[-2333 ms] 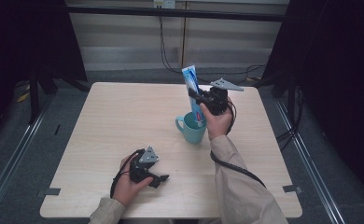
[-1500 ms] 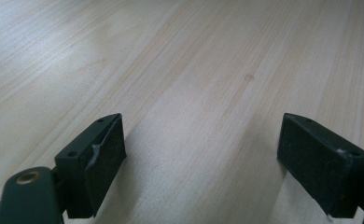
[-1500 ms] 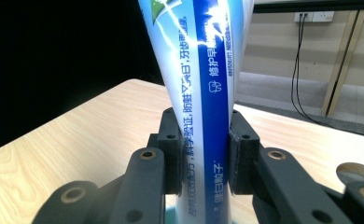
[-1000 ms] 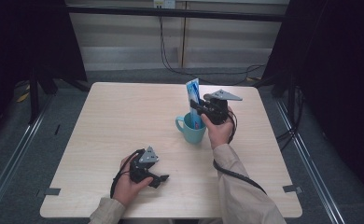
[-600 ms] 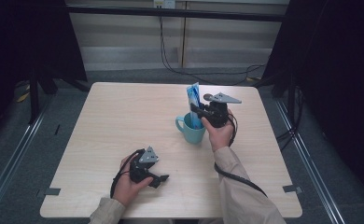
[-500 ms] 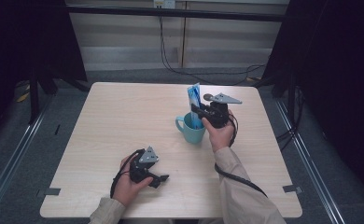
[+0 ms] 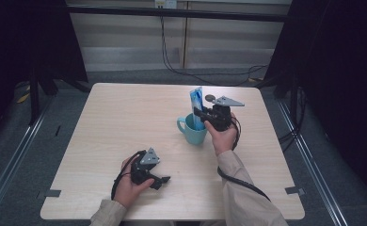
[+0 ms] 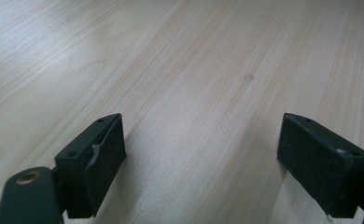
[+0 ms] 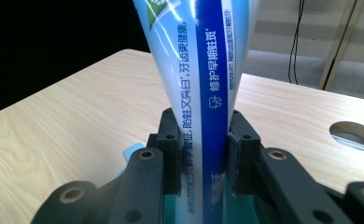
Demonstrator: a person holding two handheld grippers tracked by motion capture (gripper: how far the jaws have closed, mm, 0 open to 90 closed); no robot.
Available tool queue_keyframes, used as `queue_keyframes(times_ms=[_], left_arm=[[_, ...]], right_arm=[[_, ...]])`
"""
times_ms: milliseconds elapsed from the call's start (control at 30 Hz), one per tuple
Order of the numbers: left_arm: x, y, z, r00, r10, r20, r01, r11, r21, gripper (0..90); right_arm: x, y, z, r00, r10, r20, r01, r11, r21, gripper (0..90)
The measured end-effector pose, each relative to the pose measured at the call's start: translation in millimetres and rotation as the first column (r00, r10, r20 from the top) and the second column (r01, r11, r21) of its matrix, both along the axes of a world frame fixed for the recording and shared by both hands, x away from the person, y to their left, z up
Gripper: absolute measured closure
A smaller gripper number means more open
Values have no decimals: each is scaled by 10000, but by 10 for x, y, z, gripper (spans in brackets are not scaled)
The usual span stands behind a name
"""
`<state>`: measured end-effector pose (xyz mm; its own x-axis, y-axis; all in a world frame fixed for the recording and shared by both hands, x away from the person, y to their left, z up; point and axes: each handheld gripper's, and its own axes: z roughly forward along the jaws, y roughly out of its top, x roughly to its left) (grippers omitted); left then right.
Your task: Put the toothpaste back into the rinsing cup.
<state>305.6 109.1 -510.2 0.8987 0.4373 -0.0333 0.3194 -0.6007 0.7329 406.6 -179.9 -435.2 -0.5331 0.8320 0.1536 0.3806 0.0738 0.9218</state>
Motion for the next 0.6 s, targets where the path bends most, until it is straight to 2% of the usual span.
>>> queue_keyframes(times_ms=[367,600], left_arm=[[0,0,0,10000,-10,-10,10,10000,-2,148],[0,0,-1,10000,-7,-11,7,10000,-5,149]], right_arm=[[-8,-4,8,9999,-96,-36,96,9999,-80,709],[-3,9,11,10000,31,-47,-32,9999,-144,705]])
